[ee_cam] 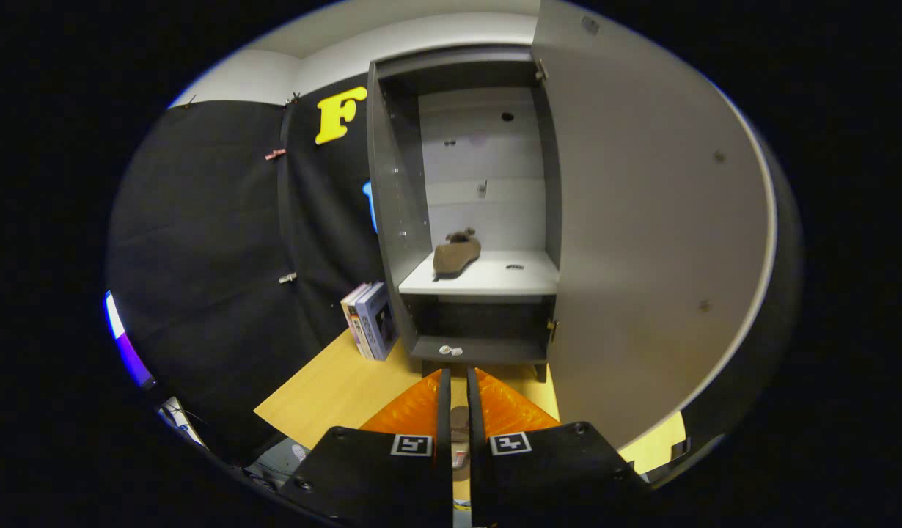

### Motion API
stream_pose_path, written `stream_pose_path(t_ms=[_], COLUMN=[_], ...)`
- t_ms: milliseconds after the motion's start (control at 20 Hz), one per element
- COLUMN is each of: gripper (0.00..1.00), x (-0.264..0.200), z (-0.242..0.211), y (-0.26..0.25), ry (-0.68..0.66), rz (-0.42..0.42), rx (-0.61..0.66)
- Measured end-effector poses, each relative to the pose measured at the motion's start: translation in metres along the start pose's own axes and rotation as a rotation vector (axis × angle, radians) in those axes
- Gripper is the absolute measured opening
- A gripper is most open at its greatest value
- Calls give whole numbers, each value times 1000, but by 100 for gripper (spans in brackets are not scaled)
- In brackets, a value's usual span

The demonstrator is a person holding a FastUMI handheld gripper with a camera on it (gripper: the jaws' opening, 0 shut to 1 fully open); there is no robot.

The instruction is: Open the shoe cabinet door, grab the shoes and put them into the shoe cabinet, then close the shoe cabinet door.

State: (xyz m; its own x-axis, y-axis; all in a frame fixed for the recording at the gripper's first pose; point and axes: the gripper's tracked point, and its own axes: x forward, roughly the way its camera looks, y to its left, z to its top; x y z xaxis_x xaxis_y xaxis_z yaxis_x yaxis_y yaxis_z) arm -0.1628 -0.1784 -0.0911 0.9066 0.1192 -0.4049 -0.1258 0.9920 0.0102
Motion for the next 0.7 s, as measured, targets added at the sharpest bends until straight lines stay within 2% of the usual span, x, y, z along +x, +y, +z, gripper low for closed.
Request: stream_pose_path(t_ms=[100,300,500,700], gripper=[21,25,40,40], x=[4,4,-4,-9], z=[-16,-54,-92,-118], y=[2,8,10,10], ry=[80,250,423,520], rz=[-11,-67,-112,-142], rx=[10,84,118,139])
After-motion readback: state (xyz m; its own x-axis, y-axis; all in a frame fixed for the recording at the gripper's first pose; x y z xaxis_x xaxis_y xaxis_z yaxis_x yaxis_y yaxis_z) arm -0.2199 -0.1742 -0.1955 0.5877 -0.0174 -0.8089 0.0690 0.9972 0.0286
